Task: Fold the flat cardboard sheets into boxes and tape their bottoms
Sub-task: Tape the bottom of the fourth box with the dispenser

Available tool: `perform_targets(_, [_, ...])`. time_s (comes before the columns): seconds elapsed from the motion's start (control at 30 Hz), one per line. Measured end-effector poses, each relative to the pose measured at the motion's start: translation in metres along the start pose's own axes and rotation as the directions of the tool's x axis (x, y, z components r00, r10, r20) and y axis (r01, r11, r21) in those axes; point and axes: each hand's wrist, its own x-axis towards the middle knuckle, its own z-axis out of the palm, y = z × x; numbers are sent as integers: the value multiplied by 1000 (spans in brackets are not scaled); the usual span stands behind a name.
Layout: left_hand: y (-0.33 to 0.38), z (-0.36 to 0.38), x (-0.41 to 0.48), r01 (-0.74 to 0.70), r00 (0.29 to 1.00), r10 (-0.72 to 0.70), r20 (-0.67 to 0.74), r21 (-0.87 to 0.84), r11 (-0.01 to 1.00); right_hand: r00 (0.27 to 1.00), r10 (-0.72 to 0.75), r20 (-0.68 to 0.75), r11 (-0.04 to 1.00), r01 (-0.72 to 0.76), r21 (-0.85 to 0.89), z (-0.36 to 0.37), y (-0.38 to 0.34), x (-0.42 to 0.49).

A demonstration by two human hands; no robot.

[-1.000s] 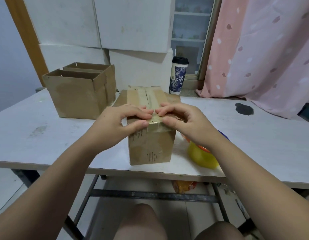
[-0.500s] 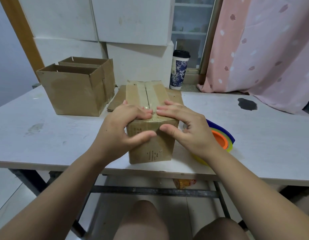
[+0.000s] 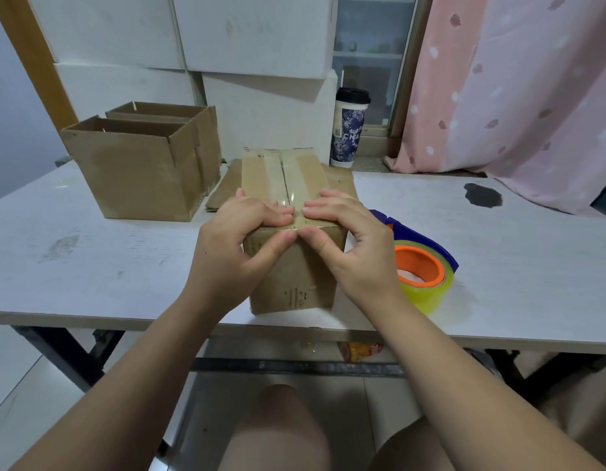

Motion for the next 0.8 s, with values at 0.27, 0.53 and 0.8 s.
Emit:
perform_targets(0.27, [-1, -5, 0, 29, 998, -22, 54, -116, 993, 1000, -10, -15, 999, 11, 36, 2, 5, -4])
perform_targets(0.53, [-5, -15, 4, 21, 988, -15, 154, -41, 999, 992, -49, 118, 998, 53, -35, -10, 11, 1])
perform_targets(0.8, [-7, -29, 5, 75, 952, -43, 303, -95, 993, 953, 102, 284, 994, -109, 10, -27, 7, 9])
